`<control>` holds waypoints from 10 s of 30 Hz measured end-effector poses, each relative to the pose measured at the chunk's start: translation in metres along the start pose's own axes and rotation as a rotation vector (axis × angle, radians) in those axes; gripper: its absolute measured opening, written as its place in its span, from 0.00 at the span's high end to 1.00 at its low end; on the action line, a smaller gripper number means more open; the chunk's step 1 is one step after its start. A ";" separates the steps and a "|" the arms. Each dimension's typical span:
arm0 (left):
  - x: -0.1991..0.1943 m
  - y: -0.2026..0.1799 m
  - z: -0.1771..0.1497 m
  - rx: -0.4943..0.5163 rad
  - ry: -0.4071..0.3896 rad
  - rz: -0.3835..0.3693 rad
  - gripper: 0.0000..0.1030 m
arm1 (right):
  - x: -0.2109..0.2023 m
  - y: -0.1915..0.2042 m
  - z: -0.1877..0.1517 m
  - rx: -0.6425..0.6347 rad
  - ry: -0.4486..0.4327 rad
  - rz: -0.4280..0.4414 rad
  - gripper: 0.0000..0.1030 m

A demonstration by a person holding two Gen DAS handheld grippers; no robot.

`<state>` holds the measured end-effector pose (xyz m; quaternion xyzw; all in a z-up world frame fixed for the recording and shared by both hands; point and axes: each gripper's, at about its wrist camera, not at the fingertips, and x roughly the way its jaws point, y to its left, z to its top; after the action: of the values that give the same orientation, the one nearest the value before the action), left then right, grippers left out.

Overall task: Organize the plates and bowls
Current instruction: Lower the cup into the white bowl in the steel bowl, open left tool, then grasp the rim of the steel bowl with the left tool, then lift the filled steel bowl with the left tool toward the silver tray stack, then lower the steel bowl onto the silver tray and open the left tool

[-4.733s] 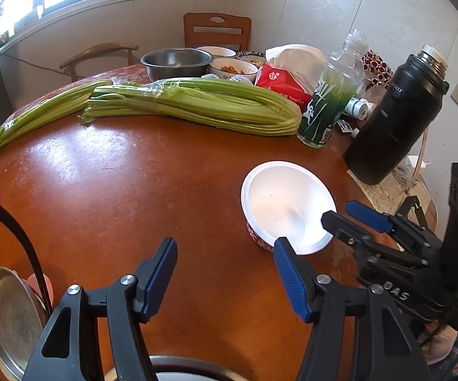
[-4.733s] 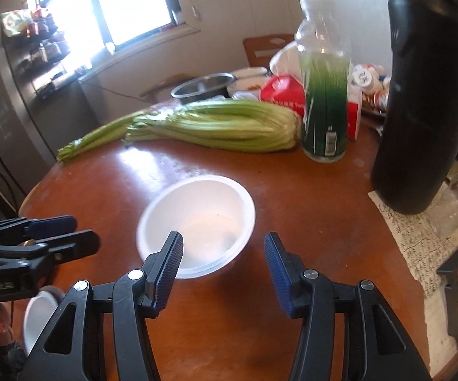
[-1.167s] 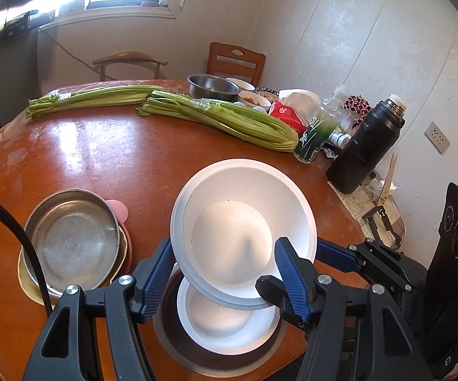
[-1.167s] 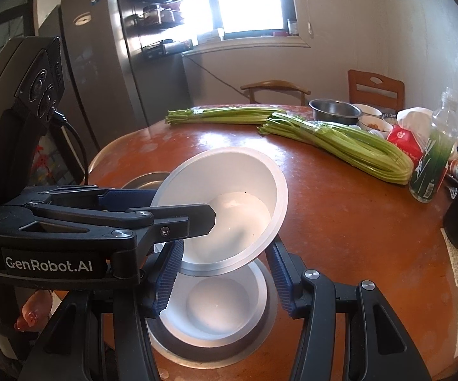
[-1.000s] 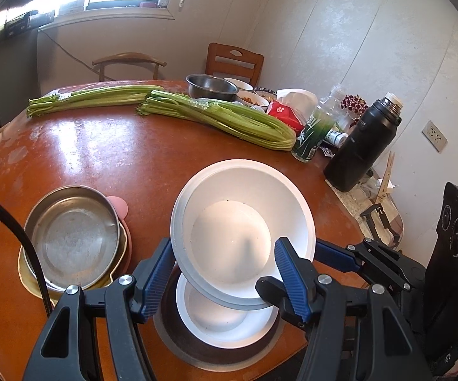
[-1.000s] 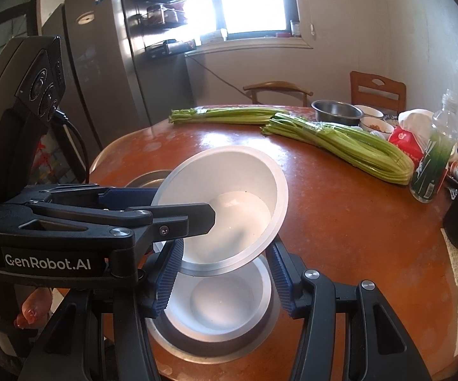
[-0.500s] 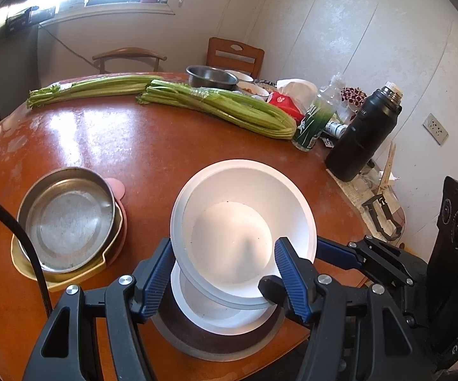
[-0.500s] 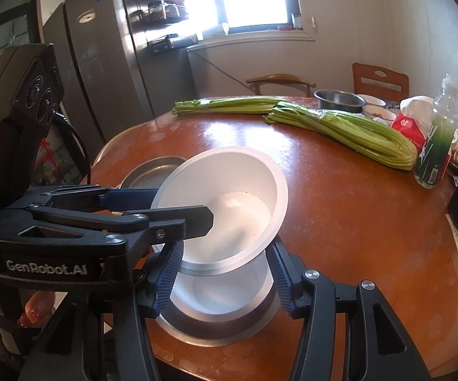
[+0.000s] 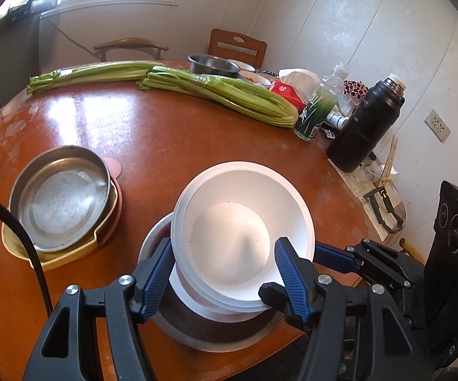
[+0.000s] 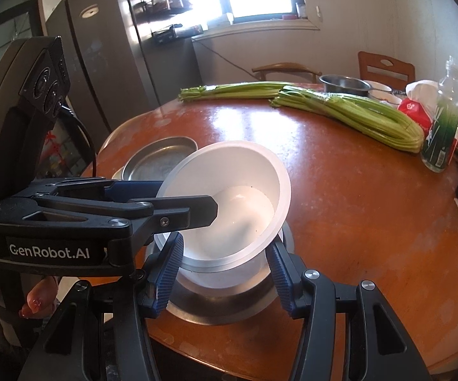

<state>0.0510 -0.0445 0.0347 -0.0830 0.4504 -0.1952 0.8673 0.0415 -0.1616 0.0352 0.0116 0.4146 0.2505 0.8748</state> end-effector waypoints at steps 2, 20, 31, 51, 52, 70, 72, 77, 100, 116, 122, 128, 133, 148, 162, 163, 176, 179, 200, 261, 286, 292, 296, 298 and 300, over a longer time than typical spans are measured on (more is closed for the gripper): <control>0.001 0.000 -0.001 -0.001 0.002 -0.001 0.38 | 0.000 0.001 -0.002 0.000 0.003 0.004 0.45; -0.004 0.002 -0.013 -0.010 0.012 0.005 0.38 | -0.003 0.008 -0.011 -0.017 0.018 0.026 0.45; -0.001 0.003 -0.017 -0.010 0.033 0.013 0.38 | 0.000 0.009 -0.013 -0.022 0.030 0.030 0.45; 0.013 0.009 -0.015 -0.018 0.065 0.023 0.38 | 0.014 0.006 -0.014 -0.025 0.070 0.020 0.45; 0.014 0.009 -0.014 -0.019 0.067 0.023 0.38 | 0.014 0.005 -0.014 -0.023 0.070 0.020 0.45; 0.017 0.012 -0.014 -0.023 0.072 0.023 0.38 | 0.010 0.005 -0.014 -0.056 0.050 -0.029 0.45; 0.017 0.012 -0.015 -0.023 0.071 0.023 0.38 | 0.010 0.005 -0.015 -0.056 0.048 -0.032 0.45; 0.016 0.012 -0.015 -0.022 0.066 0.023 0.38 | 0.007 0.006 -0.015 -0.060 0.043 -0.038 0.45; -0.006 0.032 -0.015 -0.060 0.008 0.042 0.37 | -0.002 0.000 -0.012 -0.040 0.005 -0.046 0.45; 0.005 0.042 -0.015 -0.103 0.023 0.036 0.37 | 0.013 -0.022 -0.009 0.067 0.046 -0.034 0.45; 0.012 0.044 -0.013 -0.120 0.032 0.022 0.37 | 0.017 -0.028 -0.008 0.097 0.054 -0.033 0.45; 0.022 0.045 -0.014 -0.124 0.055 0.020 0.37 | 0.023 -0.035 -0.012 0.131 0.075 -0.022 0.45; 0.029 0.046 -0.015 -0.132 0.073 0.015 0.37 | 0.025 -0.039 -0.015 0.155 0.087 -0.001 0.45; 0.047 0.045 -0.020 -0.126 0.125 0.008 0.37 | 0.035 -0.041 -0.024 0.198 0.145 0.071 0.41; 0.057 0.044 -0.021 -0.123 0.150 -0.014 0.37 | 0.049 -0.044 -0.029 0.236 0.191 0.102 0.41; 0.058 0.044 -0.021 -0.122 0.153 -0.013 0.37 | 0.049 -0.044 -0.030 0.238 0.190 0.108 0.41; 0.060 0.042 -0.021 -0.123 0.157 -0.045 0.37 | 0.050 -0.038 -0.033 0.217 0.189 0.106 0.39; 0.059 0.041 -0.022 -0.120 0.155 -0.046 0.37 | 0.049 -0.038 -0.034 0.215 0.186 0.097 0.39; 0.045 0.036 -0.019 -0.102 0.109 -0.045 0.37 | 0.039 -0.035 -0.024 0.201 0.153 0.084 0.39; -0.027 0.113 0.027 -0.138 -0.070 0.021 0.35 | 0.078 0.044 0.074 0.033 0.109 0.122 0.39; -0.039 0.160 0.055 -0.190 -0.114 0.085 0.35 | 0.114 0.071 0.112 -0.031 0.119 0.186 0.39; -0.026 0.173 0.052 -0.217 -0.089 0.084 0.35 | 0.129 0.071 0.109 -0.020 0.150 0.198 0.39; -0.019 0.177 0.050 -0.223 -0.072 0.082 0.35 | 0.135 0.068 0.107 -0.009 0.163 0.198 0.39; -0.017 0.179 0.050 -0.226 -0.069 0.079 0.35 | 0.138 0.067 0.106 -0.004 0.169 0.198 0.39; -0.015 0.180 0.050 -0.229 -0.069 0.078 0.35 | 0.140 0.065 0.106 -0.001 0.175 0.202 0.39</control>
<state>0.1314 0.1243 0.0175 -0.1707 0.4426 -0.1056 0.8740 0.1651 -0.0221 0.0191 0.0310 0.4861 0.3377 0.8054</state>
